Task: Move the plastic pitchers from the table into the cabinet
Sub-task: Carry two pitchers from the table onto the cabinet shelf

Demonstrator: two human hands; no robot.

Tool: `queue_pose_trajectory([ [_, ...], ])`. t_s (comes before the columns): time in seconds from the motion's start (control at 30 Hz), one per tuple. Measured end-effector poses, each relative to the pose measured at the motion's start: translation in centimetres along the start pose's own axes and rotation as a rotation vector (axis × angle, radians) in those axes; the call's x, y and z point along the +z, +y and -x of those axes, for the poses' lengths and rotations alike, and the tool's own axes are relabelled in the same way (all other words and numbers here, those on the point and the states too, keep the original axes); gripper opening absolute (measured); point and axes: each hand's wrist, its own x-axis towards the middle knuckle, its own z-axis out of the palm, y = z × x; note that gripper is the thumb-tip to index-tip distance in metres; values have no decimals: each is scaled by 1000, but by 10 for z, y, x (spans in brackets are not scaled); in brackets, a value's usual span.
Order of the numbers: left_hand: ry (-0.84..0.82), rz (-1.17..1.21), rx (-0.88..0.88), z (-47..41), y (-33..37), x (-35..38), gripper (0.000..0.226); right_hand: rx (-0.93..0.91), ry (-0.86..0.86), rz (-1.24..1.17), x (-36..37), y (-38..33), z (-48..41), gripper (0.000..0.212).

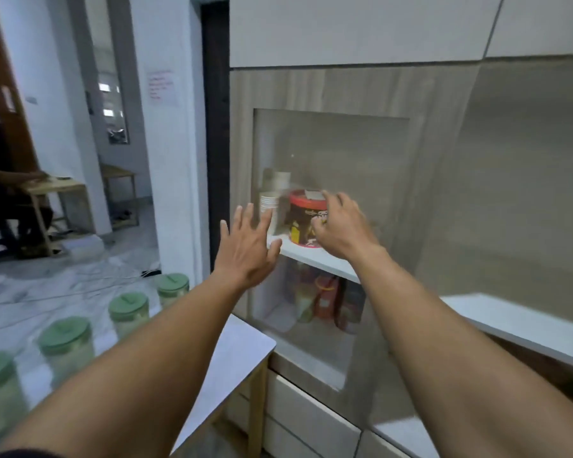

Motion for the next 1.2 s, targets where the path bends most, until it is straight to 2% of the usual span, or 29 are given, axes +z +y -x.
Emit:
queue_pose_trajectory([
  [0.43,-39,4,-531,35,-199,82,68,-245,-297,-217,223,-117,-88,62],
  [0.7,-90,17,-841,38,-278,173,72,-298,-523,-337,378,-157,-125,59],
  [0.77,-50,44,-898,39,-286,191,76,-297,-569,-356,412,-160,-128,59],
  [0.97,178,242,-1255,38,-315,248,85,-214,-697,-408,507,-160,-131,65],
  [1.1,279,365,-1451,38,-323,280,75,-56,-703,-525,546,-161,-121,52],
  [1.2,314,444,-1536,41,-327,297,60,129,-704,-638,561,-164,-113,45],
])
